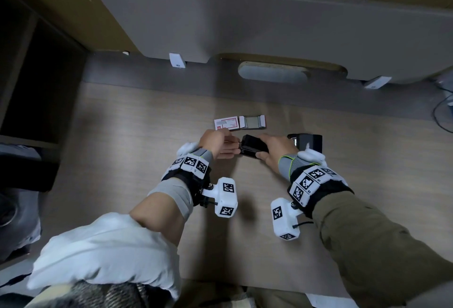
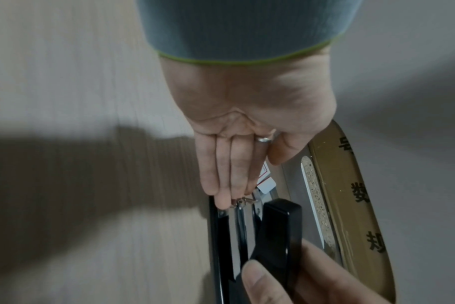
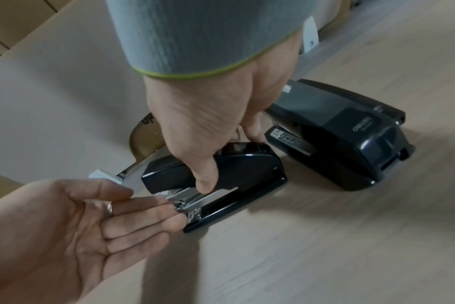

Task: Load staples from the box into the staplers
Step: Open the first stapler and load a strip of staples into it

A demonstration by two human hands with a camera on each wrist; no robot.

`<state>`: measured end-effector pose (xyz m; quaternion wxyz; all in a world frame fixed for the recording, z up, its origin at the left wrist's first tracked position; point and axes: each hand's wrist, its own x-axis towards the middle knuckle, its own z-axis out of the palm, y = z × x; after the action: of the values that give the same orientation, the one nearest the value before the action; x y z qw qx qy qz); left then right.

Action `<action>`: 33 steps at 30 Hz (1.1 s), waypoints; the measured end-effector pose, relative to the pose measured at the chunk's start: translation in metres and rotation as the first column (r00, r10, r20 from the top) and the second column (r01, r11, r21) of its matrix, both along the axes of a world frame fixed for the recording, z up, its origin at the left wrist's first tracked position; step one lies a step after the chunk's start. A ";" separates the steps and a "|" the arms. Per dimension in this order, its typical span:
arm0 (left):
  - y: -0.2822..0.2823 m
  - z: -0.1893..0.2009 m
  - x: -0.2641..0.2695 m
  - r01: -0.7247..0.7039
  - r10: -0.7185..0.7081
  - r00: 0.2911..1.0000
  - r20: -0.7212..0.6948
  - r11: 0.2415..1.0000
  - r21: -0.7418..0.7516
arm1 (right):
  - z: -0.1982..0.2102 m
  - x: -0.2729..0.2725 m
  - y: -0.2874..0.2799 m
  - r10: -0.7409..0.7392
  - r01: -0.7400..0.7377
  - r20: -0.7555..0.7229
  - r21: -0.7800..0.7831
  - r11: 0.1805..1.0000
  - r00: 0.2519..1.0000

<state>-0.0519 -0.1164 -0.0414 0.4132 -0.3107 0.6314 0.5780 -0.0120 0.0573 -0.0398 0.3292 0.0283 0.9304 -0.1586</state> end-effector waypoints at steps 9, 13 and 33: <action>0.002 0.000 -0.006 0.064 -0.064 0.998 0.026 0.998 0.002 | -0.007 0.006 0.001 -0.013 0.011 -0.057 -0.024 1.000 0.998; -0.003 -0.004 0.002 0.050 -0.050 0.999 0.005 0.999 0.018 | -0.007 0.008 0.000 -0.019 0.017 -0.041 -0.033 0.999 0.999; -0.011 -0.029 0.023 0.166 -0.195 0.970 -0.146 0.968 -0.191 | -0.003 0.018 -0.004 -0.309 0.291 0.076 0.183 0.939 0.948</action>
<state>-0.0293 -0.1279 -0.0700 0.3817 -0.2390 0.7377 0.5029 0.0059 0.0531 -0.0427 0.3455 0.2061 0.9069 -0.1255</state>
